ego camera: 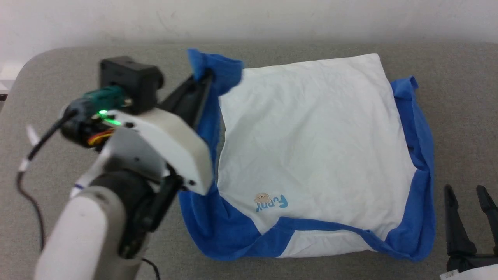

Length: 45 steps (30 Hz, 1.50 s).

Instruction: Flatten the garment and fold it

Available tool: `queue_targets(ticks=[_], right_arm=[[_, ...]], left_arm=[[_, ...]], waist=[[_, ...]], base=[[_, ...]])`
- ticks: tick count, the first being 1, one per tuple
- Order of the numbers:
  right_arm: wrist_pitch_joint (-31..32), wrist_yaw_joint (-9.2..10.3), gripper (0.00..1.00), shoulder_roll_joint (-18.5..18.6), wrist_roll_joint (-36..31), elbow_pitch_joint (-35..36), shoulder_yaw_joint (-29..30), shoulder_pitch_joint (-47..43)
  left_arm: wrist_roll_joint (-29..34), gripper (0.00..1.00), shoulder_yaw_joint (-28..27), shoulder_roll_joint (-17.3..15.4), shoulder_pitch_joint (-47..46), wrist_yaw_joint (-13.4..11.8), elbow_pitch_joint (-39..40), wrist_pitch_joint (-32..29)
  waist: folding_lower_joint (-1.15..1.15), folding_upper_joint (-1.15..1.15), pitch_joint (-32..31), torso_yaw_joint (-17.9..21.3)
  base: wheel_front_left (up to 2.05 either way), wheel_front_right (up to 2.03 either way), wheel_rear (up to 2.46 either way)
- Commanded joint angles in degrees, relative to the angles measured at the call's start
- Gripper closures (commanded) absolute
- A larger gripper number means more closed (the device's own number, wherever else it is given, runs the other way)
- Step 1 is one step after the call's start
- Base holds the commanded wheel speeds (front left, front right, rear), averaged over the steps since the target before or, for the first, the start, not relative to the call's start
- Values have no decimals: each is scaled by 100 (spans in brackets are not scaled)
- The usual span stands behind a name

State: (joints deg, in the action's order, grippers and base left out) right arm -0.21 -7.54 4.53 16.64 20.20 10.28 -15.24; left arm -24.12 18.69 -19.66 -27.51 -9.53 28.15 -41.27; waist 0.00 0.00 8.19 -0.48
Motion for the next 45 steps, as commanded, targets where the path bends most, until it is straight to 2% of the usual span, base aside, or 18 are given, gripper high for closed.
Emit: queue_targets(ticks=[1,7,10,13,18,22,30,31,32,33,34,35,36,45], right_arm=[[-52,5,0,-21,13,3,5,68],[-147,5,0,-30,102,-41,145,172],[-208,5,0,-7,154,-47,361,216],[-234,5,0,71,202,-54,545,254],[-272,5,0,164,299,-107,675,369],[-291,5,0,247,370,-217,612,444],[-339,5,0,410,473,-443,336,695],[-344,5,0,437,481,-471,320,717],[-352,5,0,463,491,-499,309,735],[-363,5,0,486,502,-525,302,748],[-363,5,0,486,502,-525,302,748],[-374,5,0,506,513,-548,297,756],[-385,5,0,523,524,-570,298,759],[-425,5,0,603,567,-683,320,751]], left_arm=[[66,100,202,186,-164,43,-86,18],[198,100,1334,1316,-623,155,-903,522],[28,100,1854,1610,-647,136,-1482,1029],[-239,100,2497,1670,-698,70,-2072,1554],[-860,100,3599,1676,-1025,-243,-3121,2423],[-1332,100,4359,1677,-1224,-312,-4095,2898],[-2158,100,5177,1677,-1439,-508,-5505,3440],[-2265,97,5225,1678,-1438,-528,-5607,3467],[-2343,79,5272,1678,-1447,-545,-5692,3498],[-2421,55,5309,1678,-1452,-560,-5751,3537],[-2421,55,5309,1678,-1452,-560,-5751,3537],[-2493,8,5339,1678,-1458,-574,-5786,3579],[-2561,0,5365,1678,-1466,-582,-5804,3622],[-3104,0,5456,1678,-1719,-502,-5453,4034]], waist=[[0,0,40,11],[0,0,199,83],[0,0,291,152],[0,0,388,240],[0,0,554,422],[0,0,667,562],[0,0,851,885],[0,0,869,916],[0,0,883,940],[0,0,891,954],[0,0,891,954],[0,0,896,963],[0,0,899,966],[0,0,779,730]], base=[[0,0,0],[0,0,0],[0,0,0],[0,0,0],[0,0,0],[0,0,0],[0,0,0],[0,0,0],[0,0,0],[0,0,0],[0,0,0],[0,0,0],[0,0,0],[0,0,0]])
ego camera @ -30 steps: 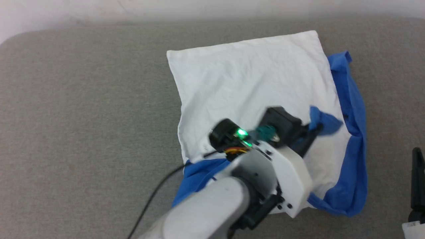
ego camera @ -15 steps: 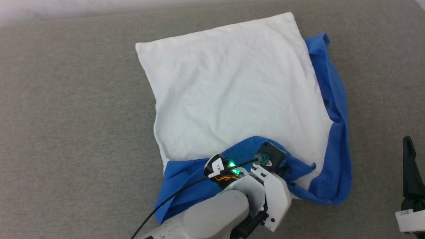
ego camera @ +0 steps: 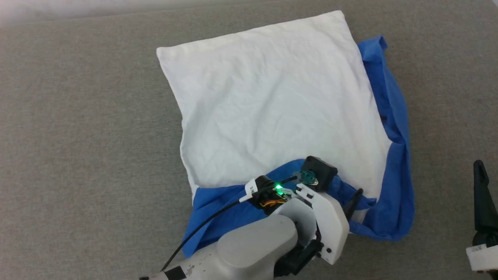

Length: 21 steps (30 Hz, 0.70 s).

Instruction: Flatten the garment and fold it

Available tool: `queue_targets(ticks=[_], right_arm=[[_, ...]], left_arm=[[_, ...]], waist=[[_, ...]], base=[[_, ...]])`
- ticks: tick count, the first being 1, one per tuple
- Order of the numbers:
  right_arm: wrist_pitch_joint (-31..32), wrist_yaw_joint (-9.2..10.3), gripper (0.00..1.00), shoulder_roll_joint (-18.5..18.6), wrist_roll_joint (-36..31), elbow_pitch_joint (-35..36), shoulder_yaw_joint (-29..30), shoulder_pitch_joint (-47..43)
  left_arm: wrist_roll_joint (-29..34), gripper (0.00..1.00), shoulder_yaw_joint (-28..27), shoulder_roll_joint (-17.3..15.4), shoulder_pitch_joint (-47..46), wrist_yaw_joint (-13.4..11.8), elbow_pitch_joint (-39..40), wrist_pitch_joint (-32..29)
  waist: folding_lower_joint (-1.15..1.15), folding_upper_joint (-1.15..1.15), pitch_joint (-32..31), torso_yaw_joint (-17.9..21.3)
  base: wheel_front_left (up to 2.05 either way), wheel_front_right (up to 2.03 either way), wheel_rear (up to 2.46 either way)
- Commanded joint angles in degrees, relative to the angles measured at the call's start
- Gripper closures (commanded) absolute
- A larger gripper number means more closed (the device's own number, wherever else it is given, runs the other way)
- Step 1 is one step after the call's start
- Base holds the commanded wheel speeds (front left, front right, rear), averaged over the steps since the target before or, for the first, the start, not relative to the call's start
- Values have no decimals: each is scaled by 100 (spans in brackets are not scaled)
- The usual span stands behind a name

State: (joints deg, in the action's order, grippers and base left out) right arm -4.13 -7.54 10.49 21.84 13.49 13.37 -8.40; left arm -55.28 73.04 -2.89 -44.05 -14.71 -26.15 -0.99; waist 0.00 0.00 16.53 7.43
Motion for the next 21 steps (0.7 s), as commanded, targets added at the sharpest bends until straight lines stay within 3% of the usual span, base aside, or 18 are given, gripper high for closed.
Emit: queue_targets(ticks=[1,7,13,16,21], right_arm=[[-31,5,0,20,47,-8,23,48],[14,5,0,40,28,74,48,-81],[101,5,0,-51,-62,197,94,-260],[149,5,0,-117,-112,261,104,-341],[208,5,0,-215,-185,346,112,-458]], left_arm=[[-68,0,23,1,-89,30,60,50],[-555,0,-14,1,-437,-44,522,577],[-569,0,-459,-37,-940,-340,557,1290],[-402,0,-803,-462,-994,-545,816,1470],[9,0,-1558,-1643,-541,-1209,1952,1585]], waist=[[0,0,-87,-114],[0,0,-300,-424],[0,0,-539,-695],[0,0,-642,-760],[0,0,-762,-837]], base=[[0,0,0],[0,0,0],[0,0,0],[0,0,0],[0,0,0]])
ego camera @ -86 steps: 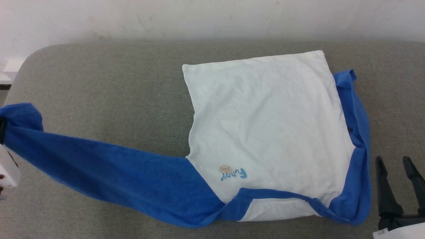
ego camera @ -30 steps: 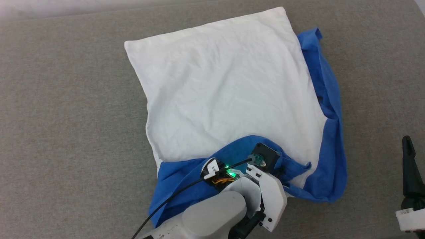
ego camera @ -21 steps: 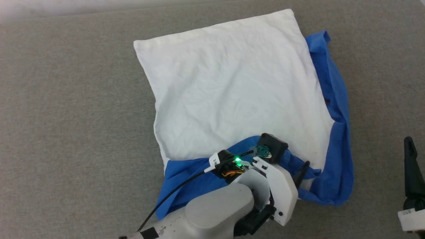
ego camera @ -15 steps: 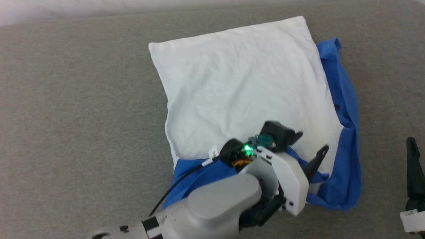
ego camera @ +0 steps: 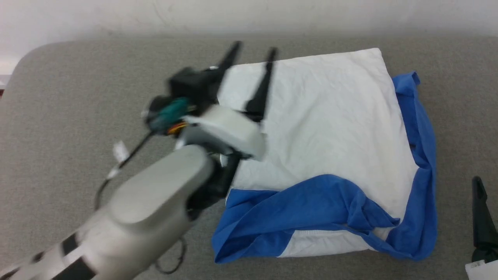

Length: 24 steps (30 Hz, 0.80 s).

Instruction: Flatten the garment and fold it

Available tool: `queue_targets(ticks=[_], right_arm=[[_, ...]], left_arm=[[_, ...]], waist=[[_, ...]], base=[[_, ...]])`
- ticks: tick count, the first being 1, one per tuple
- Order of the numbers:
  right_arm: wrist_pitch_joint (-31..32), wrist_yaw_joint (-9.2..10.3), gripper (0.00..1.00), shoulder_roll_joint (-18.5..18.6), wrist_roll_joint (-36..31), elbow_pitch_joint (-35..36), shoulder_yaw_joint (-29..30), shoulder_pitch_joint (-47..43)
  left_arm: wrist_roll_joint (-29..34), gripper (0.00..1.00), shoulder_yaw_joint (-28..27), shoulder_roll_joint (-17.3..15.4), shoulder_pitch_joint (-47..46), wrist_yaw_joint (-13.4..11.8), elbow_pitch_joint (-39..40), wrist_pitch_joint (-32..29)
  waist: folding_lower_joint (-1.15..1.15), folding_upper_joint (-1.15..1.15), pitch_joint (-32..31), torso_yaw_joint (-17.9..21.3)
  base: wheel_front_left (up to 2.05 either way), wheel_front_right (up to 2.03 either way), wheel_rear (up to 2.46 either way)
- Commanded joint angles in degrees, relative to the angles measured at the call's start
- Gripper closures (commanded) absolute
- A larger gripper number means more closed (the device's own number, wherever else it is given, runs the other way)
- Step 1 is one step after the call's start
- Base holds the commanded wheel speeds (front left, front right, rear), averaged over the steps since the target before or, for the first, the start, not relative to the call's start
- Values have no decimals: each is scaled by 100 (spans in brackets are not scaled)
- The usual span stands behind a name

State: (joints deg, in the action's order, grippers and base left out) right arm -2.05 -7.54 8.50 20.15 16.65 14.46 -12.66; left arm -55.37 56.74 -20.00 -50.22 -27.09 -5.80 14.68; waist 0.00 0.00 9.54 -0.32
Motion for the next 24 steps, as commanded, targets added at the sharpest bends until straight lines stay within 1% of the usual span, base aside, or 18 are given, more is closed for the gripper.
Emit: queue_targets(ticks=[1,3,5,8,10,13,15,17,20,22,24], right_arm=[[10,5,0,-34,-27,42,-3,-49],[24,5,0,-66,-43,65,-15,-73],[34,5,0,-93,-54,86,-31,-84],[39,5,0,-134,-71,112,-54,-87],[42,5,0,-158,-69,124,-83,-86],[38,5,0,-184,-59,123,-137,-84],[33,5,0,-207,-58,114,-174,-87],[28,5,0,-232,-62,104,-218,-88],[14,5,0,-268,-48,77,-270,-97],[2,5,0,-295,-42,47,-301,-120],[-15,5,0,-327,-42,9,-337,-154]], left_arm=[[86,0,-126,-165,276,-136,223,24],[340,0,-573,-581,715,-439,897,27],[543,0,-1044,-871,1289,-701,1533,29],[915,0,-1764,-1134,2186,-951,2330,30],[1125,0,-2186,-1155,2805,-997,2711,30],[1488,0,-2555,-1110,3688,-922,3046,30],[1700,0,-2704,-990,4178,-808,3143,31],[1990,0,-2786,-910,4586,-685,3132,31],[2601,0,-2907,-764,5054,-541,2968,31],[2906,0,-3045,-494,5305,-477,2880,31],[3055,0,-3196,-186,5548,-309,2767,31]], waist=[[0,0,-77,-71],[0,0,-94,-91],[0,0,-100,-107],[0,0,-82,-139],[0,0,-56,-158],[0,0,-17,-176],[0,0,6,-189],[0,0,27,-190],[0,0,53,-189],[0,0,57,-192],[0,0,49,-197]], base=[[0,0,0],[0,0,0],[0,0,0],[0,0,0],[0,0,0],[0,0,0],[0,0,0],[0,0,0],[0,0,0],[0,0,0],[0,0,0]])
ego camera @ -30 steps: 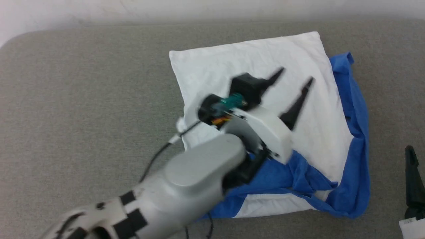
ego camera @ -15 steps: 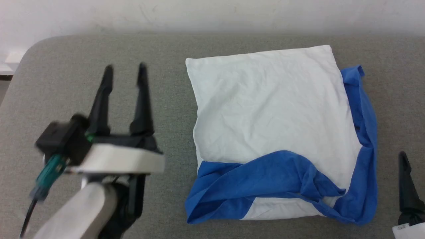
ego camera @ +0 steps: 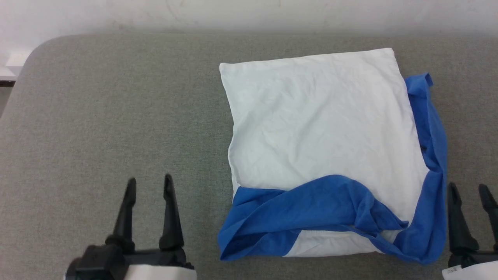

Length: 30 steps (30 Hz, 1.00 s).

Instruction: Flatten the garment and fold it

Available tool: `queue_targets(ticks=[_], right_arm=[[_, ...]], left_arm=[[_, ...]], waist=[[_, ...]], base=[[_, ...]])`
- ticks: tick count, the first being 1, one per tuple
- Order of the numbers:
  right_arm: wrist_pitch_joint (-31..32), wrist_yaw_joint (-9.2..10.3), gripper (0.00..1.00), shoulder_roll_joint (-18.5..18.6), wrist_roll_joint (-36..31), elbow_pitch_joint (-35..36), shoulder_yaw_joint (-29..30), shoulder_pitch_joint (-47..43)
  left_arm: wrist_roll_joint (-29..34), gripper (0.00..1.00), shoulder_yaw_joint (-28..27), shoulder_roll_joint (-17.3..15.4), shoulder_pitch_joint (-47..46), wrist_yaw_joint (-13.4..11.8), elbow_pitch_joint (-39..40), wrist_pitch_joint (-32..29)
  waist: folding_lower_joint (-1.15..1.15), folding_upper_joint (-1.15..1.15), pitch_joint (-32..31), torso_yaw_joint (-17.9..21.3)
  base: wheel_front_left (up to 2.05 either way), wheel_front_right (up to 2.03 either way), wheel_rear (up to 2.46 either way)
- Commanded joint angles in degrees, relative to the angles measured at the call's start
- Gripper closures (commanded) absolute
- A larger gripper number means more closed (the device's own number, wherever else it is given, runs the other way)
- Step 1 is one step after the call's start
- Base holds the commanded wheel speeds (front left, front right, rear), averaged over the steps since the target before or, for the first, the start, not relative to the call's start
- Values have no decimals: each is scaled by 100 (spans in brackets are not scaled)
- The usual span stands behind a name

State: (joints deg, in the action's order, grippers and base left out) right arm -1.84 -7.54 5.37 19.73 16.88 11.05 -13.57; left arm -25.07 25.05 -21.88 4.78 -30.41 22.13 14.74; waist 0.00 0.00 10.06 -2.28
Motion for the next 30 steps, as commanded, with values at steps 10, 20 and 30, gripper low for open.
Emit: queue_targets(ticks=[10,20,30], right_arm=[[5,5,0,-9,35,-42,38,-3],[1196,5,0,1813,1320,246,280,2209],[3352,5,0,2944,1986,-1120,40,5305]], left_arm=[[419,0,-866,878,418,1148,-465,26],[892,0,-1267,1407,208,1539,-209,26],[1342,0,-1217,1675,-86,1622,205,26]], waist=[[0,0,11,23],[0,0,723,181],[0,0,1652,-15]], base=[[0,0,0],[0,0,0],[0,0,0]])
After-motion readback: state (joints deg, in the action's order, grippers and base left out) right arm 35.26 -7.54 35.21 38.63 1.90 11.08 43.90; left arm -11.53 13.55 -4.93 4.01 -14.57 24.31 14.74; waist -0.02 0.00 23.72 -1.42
